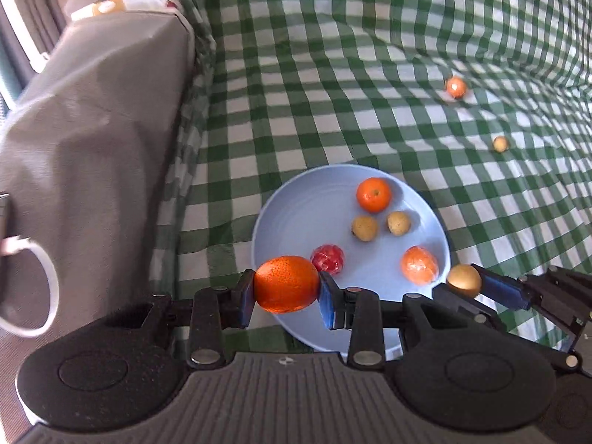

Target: Organize fruits

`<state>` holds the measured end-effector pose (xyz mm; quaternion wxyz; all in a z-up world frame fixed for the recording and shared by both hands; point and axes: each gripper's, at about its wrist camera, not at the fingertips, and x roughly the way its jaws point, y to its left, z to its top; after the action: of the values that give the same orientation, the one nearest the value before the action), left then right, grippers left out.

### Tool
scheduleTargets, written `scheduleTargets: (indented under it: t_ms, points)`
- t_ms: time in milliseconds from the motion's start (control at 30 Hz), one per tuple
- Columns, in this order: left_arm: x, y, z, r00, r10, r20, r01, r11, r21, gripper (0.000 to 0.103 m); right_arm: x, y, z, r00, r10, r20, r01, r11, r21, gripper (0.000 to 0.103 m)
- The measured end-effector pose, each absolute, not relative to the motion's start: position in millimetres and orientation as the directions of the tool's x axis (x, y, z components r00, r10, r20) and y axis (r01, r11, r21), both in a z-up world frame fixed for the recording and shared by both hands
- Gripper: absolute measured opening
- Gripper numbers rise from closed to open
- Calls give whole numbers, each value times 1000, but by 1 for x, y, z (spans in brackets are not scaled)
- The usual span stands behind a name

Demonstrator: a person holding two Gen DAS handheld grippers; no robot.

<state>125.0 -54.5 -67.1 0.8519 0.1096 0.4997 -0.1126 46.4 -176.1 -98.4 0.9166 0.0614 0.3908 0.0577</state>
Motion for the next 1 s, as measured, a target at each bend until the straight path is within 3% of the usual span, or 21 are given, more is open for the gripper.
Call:
scheduleTargets:
  t_ms: [300,367,400,433,500,567,700,1000]
  points:
    - [151,-72,-103,431,-41,-901,326,938,114,41,77,-173,-135,639,155,-753,-77,987,138,27]
    - [153,-74,-102,435,-37,-899,334,934,123,63,80,-170,-138,638,159,-754,-92,987,130,27]
    - [152,-75,-100,441,-33,-897,336,933,131,90,82,-169,-139,640,160,-752,-100,987,125,32]
    - [151,-75,-96,455,-23,-890,328,934,144,102,83,-169,-138,642,160,-750,-107,987,118,39]
    - [144,-73,-85,503,-25,-864,315,936,156,103,85,-168,-135,647,155,-746,-118,988,103,74]
    - [137,-72,-77,491,-23,-871,326,932,159,103,81,-169,-128,656,142,-741,-112,990,91,83]
    - [115,-63,-65,456,-20,-890,323,935,144,103,60,-173,-113,639,148,-755,-109,989,101,93]
    - [40,-35,-27,473,-24,-881,279,952,123,103,-26,-170,-69,660,156,-735,-93,988,126,98]
